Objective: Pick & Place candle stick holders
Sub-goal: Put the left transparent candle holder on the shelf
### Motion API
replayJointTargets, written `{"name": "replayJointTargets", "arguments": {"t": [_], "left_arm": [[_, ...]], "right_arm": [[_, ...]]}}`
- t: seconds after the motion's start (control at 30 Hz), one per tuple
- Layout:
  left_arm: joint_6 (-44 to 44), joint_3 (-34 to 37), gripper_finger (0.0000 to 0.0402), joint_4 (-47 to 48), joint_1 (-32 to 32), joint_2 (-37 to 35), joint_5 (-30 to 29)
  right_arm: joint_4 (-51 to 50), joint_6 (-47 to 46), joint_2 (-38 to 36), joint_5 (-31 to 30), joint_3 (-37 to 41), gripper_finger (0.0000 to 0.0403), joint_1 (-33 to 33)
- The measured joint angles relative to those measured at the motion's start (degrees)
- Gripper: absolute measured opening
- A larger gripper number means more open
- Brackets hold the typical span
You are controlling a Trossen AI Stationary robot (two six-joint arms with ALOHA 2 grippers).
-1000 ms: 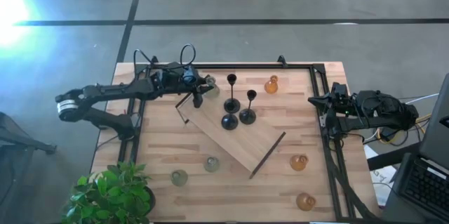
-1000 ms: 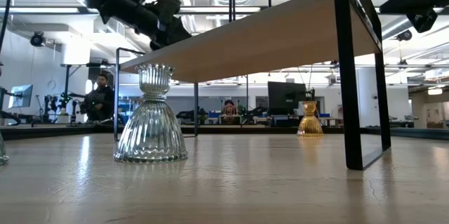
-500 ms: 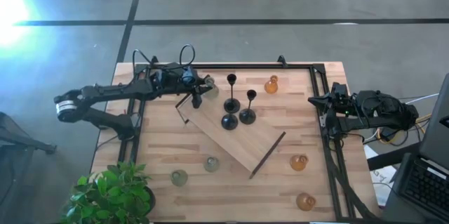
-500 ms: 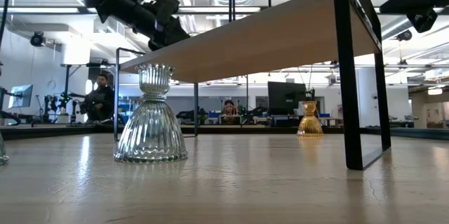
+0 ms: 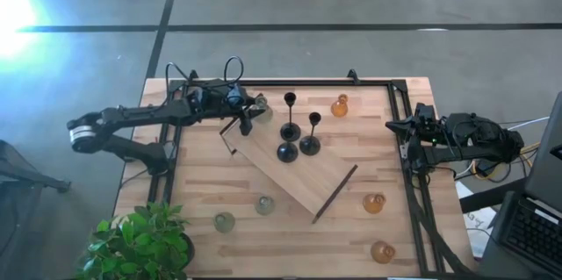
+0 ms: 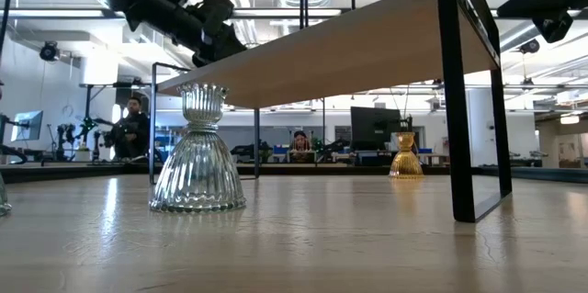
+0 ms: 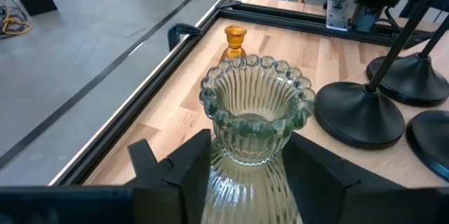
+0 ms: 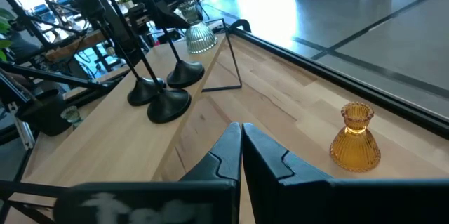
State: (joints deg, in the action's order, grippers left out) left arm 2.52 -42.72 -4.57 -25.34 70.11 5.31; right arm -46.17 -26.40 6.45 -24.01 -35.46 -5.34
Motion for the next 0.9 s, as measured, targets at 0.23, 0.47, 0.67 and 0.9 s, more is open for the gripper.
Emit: {"name": "replayJointTargets", "arguments": {"t": [0.23, 0.47, 0.67, 0.9], "left_arm": [[0.9, 0.1, 0.0212, -0.3, 0.0, 0.1, 0.2], [1.0, 0.2, 0.0216, 0.5, 0.3, -1.7, 0.3], [4.3, 0.2, 0.0216, 1.4, 0.4, -3.9, 0.1], [4.6, 0.2, 0.0216, 2.0, 0.5, -4.0, 0.0]], "right_arm": [[0.0, 0.0, 0.0, 0.0, 0.0, 0.0009, 0.0], [0.0, 0.0, 0.0, 0.0, 0.0, 0.0009, 0.0], [0.0, 0.0, 0.0, 0.0, 0.0, 0.0009, 0.0], [0.0, 0.0, 0.0, 0.0, 0.0, 0.0009, 0.0]]}}
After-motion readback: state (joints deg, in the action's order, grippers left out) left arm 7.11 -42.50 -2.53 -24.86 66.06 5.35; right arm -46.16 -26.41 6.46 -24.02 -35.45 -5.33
